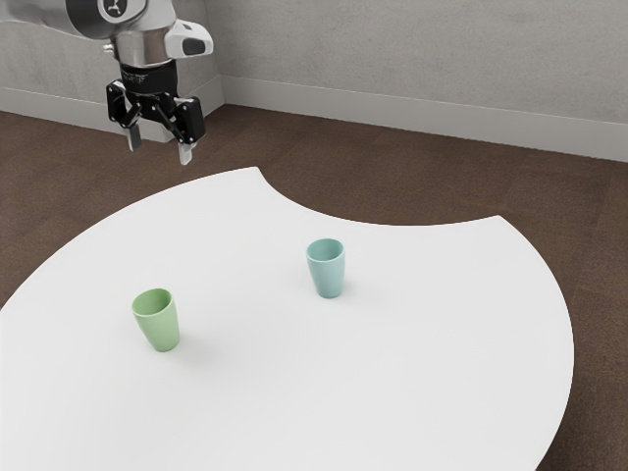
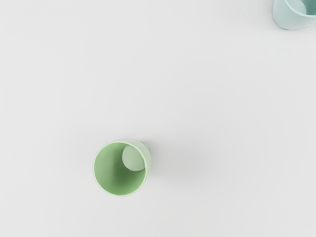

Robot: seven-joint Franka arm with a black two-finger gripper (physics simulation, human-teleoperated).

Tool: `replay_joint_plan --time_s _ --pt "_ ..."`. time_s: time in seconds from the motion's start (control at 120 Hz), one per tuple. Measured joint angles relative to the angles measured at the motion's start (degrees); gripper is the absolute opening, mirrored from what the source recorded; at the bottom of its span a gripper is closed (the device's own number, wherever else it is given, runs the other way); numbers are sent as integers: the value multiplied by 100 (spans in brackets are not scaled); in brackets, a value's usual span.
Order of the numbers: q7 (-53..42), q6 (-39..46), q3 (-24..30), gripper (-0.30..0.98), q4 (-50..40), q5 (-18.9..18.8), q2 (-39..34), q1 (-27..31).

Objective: Place the right cup onto the left cup

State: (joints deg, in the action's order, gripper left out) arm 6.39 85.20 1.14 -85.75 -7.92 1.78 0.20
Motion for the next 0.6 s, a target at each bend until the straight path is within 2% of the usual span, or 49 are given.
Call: replay_joint_plan --time_s 0.225,0.4,0.6 --pt "90 109 307 69 -4 -8 116 195" --pt "159 495 514 69 3 -5 455 -38" --pt "297 966 679 69 3 -9 947 -22"
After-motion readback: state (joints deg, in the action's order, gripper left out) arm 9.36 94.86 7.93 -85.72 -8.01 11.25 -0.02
